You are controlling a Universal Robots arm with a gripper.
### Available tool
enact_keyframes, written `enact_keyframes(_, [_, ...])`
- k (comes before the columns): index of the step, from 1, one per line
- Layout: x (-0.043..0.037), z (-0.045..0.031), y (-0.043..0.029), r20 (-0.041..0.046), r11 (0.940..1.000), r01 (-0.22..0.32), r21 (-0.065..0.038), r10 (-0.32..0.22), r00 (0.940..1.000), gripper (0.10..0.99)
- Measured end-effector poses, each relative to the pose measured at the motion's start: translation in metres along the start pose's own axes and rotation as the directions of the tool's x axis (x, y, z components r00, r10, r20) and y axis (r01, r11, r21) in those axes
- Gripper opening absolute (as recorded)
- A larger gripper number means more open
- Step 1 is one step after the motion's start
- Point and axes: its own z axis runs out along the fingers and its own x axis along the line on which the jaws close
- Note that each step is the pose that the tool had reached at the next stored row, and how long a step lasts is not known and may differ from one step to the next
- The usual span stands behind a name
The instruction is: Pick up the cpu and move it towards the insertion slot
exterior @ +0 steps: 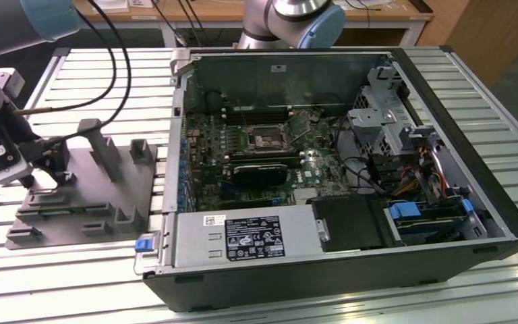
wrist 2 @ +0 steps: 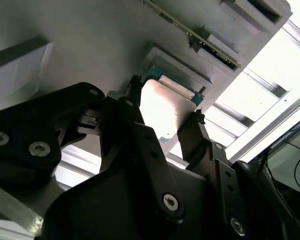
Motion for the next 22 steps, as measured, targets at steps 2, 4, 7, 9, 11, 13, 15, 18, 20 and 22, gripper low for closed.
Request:
enact_keyframes(2, [0.0000, -0.0014, 0.0001, 0.0002, 1.0000, 0.000, 0.000, 0.000, 1.0000, 0.541])
enact_keyframes(4, [0.0000, -0.0028, 0.0001, 0.0001, 1.0000, 0.000, 0.000, 0.000, 1.0000, 0.541])
enact_keyframes(7, [0.0000, -0.0047, 0.0002, 0.0000, 1.0000, 0.000, 0.000, 0.000, 1.0000, 0.541])
enact_keyframes(9, [0.0000, -0.0061, 0.0003, 0.0000, 1.0000, 0.000, 0.000, 0.000, 1.0000, 0.541])
enact_keyframes(11, [0.0000, -0.0075, 0.0004, 0.0001, 1.0000, 0.000, 0.000, 0.000, 1.0000, 0.541])
enact_keyframes(13, [0.0000, -0.0088, 0.0004, 0.0001, 1.0000, 0.000, 0.000, 0.000, 1.0000, 0.541])
enact_keyframes(15, [0.0000, -0.0097, 0.0005, 0.0001, 1.0000, 0.000, 0.000, 0.000, 1.0000, 0.541])
enact_keyframes(18, [0.0000, -0.0109, 0.0006, 0.0000, 1.0000, 0.000, 0.000, 0.000, 1.0000, 0.541])
enact_keyframes(20, [0.0000, -0.0119, 0.0006, 0.0000, 1.0000, 0.000, 0.000, 0.000, 1.0000, 0.541])
enact_keyframes(22, [0.0000, -0.0131, 0.0007, 0.0000, 1.0000, 0.000, 0.000, 0.000, 1.0000, 0.541])
